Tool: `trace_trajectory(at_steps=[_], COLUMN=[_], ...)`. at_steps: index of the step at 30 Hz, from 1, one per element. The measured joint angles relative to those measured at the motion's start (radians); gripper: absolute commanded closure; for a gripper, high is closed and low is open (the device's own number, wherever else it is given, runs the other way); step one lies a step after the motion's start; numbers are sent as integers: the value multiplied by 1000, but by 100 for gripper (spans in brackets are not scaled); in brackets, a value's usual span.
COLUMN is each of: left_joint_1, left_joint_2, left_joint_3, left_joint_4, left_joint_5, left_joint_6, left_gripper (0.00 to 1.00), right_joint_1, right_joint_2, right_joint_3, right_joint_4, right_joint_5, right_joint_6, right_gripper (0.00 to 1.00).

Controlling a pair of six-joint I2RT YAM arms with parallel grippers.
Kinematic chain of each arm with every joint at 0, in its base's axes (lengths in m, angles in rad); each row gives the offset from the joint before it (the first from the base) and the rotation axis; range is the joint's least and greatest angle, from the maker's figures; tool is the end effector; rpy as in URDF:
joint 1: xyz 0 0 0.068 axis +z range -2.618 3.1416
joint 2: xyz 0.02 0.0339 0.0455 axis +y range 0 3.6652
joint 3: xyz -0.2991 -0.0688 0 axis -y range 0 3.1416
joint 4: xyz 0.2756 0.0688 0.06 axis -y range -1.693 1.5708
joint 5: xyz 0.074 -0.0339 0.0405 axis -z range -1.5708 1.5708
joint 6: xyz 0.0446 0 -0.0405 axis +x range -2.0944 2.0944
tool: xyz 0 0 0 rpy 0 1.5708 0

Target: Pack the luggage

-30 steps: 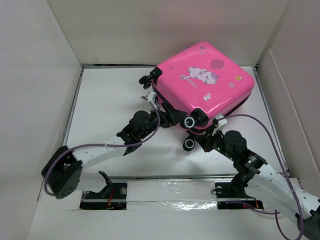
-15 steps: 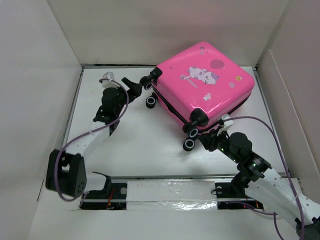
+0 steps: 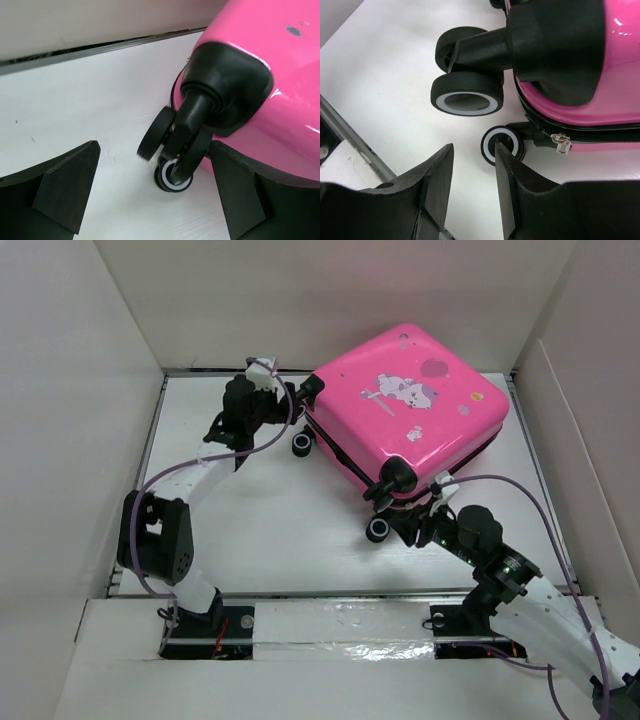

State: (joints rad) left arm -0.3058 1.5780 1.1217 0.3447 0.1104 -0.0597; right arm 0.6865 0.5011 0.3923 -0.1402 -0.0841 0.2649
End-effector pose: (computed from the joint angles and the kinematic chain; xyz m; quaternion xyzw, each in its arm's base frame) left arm 0.3929 -0.1292 0.3318 0.1279 0.7342 -0.1614 0.6470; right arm 0.1159 0.0998 0.2577 -0.1903 0.7659 0.3104 0.5300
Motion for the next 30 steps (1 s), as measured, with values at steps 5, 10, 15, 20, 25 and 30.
trace_trajectory(at_steps=[5,10,15,20,25,30], left_joint_1=[-26,-28,-28,-28,-28,-28], left_joint_2=[99,161,202,249,264,285], left_joint_3=[189,274,321,372,383,415], left_joint_4=[-180,-316,-402,-418,-418,-418], left_joint_5=[18,60,79,89,105,158], left_joint_6=[139,210,240,246,245,270], left_gripper=[10,10,11,16,26,79], right_joint_1=[0,0,0,0,0,0], right_joint_2=[-25,-29,-18,-15,-16,-16], right_joint_3=[-16,-16,-16,-16,-16,-16], right_joint_4=[12,35,40,39,39,37], right_joint_5=[-23,-30,-31,-31,-29,-8], right_joint_6=[-1,-3,-4,-4,-4,0], right_gripper=[54,53,53,53,53,53])
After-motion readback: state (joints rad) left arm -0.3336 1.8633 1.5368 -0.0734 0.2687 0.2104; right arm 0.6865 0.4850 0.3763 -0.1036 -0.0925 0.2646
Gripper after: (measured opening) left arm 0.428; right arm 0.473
